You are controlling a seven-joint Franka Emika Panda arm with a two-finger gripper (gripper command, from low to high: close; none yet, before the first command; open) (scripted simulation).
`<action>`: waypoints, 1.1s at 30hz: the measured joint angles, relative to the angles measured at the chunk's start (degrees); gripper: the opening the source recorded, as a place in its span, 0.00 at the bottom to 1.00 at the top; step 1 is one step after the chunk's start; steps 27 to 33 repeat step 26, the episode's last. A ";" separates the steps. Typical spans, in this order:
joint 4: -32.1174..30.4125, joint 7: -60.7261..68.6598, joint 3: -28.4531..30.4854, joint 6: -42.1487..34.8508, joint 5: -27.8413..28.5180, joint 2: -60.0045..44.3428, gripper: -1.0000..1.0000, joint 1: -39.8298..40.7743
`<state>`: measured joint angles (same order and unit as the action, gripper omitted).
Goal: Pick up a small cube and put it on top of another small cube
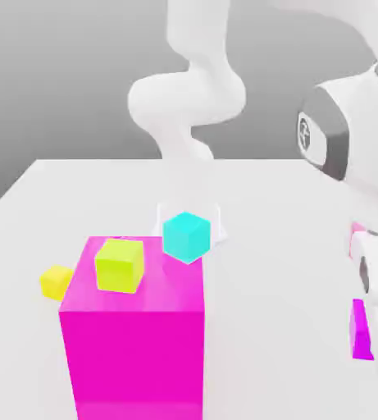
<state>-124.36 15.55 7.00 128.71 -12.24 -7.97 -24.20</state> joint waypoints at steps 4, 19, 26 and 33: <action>-4.42 -7.93 1.57 -3.24 1.33 7.84 0.00 3.00; -21.55 -42.59 -0.82 -12.27 14.69 37.37 0.00 17.40; -27.18 -43.61 -0.79 -4.16 15.24 34.99 1.00 18.22; -27.18 -43.61 -0.79 -4.16 15.24 34.99 1.00 18.22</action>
